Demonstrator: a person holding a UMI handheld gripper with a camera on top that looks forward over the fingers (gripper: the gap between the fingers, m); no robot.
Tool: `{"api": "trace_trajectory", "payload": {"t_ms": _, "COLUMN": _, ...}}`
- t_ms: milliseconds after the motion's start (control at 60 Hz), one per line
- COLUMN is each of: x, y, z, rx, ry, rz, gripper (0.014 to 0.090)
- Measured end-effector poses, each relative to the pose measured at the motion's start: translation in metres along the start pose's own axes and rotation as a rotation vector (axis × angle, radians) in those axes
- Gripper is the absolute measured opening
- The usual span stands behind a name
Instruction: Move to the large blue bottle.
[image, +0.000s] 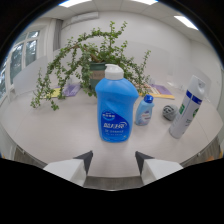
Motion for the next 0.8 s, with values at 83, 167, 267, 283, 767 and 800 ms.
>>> {"api": "trace_trajectory", "payload": {"t_ms": 83, "x": -0.001, "y": 0.002, "z": 0.01, "rx": -0.009, "ry": 0.002, "rz": -0.004, "gripper": 0.0843}}
{"api": "trace_trajectory", "payload": {"t_ms": 167, "x": -0.002, "y": 0.004, "z": 0.018, "rx": -0.011, "ry": 0.003, "rz": -0.007, "gripper": 0.0842}}
{"api": "trace_trajectory", "payload": {"t_ms": 267, "x": -0.005, "y": 0.005, "z": 0.025, "rx": -0.011, "ry": 0.0, "rz": -0.012, "gripper": 0.0843}}
{"api": "trace_trajectory", "payload": {"t_ms": 283, "x": -0.005, "y": 0.005, "z": 0.026, "rx": -0.01, "ry": -0.003, "rz": -0.011, "gripper": 0.0843}}
{"api": "trace_trajectory", "payload": {"t_ms": 767, "x": -0.011, "y": 0.009, "z": 0.053, "rx": -0.016, "ry": -0.002, "rz": -0.008, "gripper": 0.084}}
{"api": "trace_trajectory", "payload": {"t_ms": 800, "x": -0.011, "y": 0.009, "z": 0.053, "rx": -0.017, "ry": -0.003, "rz": -0.009, "gripper": 0.084}}
